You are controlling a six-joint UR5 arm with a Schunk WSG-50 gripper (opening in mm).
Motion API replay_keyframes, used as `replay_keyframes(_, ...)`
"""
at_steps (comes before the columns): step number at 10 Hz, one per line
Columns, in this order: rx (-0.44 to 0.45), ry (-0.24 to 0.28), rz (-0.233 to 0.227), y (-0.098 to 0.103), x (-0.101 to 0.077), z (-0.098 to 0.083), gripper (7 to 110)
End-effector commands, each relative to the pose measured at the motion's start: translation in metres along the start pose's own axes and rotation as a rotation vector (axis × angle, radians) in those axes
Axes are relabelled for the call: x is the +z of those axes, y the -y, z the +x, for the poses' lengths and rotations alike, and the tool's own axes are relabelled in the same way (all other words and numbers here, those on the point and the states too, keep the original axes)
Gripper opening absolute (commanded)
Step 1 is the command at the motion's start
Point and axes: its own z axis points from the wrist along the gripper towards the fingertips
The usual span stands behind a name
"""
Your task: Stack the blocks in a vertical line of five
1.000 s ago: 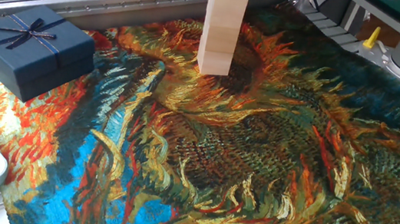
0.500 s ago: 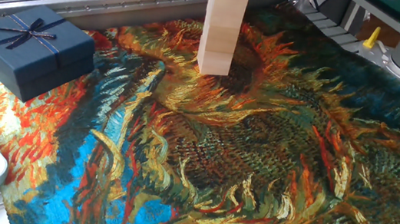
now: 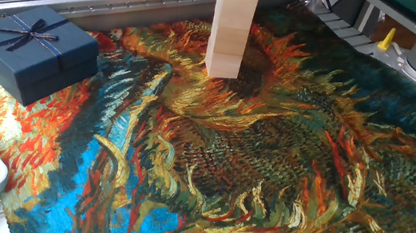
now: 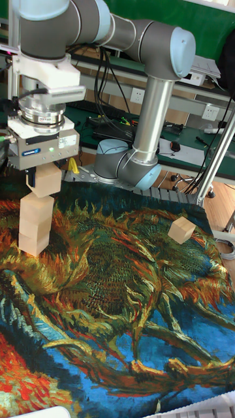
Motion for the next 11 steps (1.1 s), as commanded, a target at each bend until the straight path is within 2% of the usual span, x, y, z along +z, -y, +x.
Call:
replay_keyframes(1,-0.243,-0.032,0.078,0.02,-0.002,0.006,7)
replay_keyframes(2,-0.262,-0.014,0.091,0.023,-0.002,0.001,7)
replay_keyframes(3,-0.285,0.036,0.094,0.022,-0.003,-0.012,7)
replay_keyframes(4,-0.309,0.034,0.112,0.026,-0.003,-0.012,7)
replay_keyframes(5,-0.308,0.032,0.094,0.022,-0.003,-0.011,7)
replay_keyframes(8,-0.286,0.115,0.037,0.005,-0.003,-0.029,7)
replay_keyframes(11,-0.316,0.083,0.049,0.009,-0.002,-0.022,7)
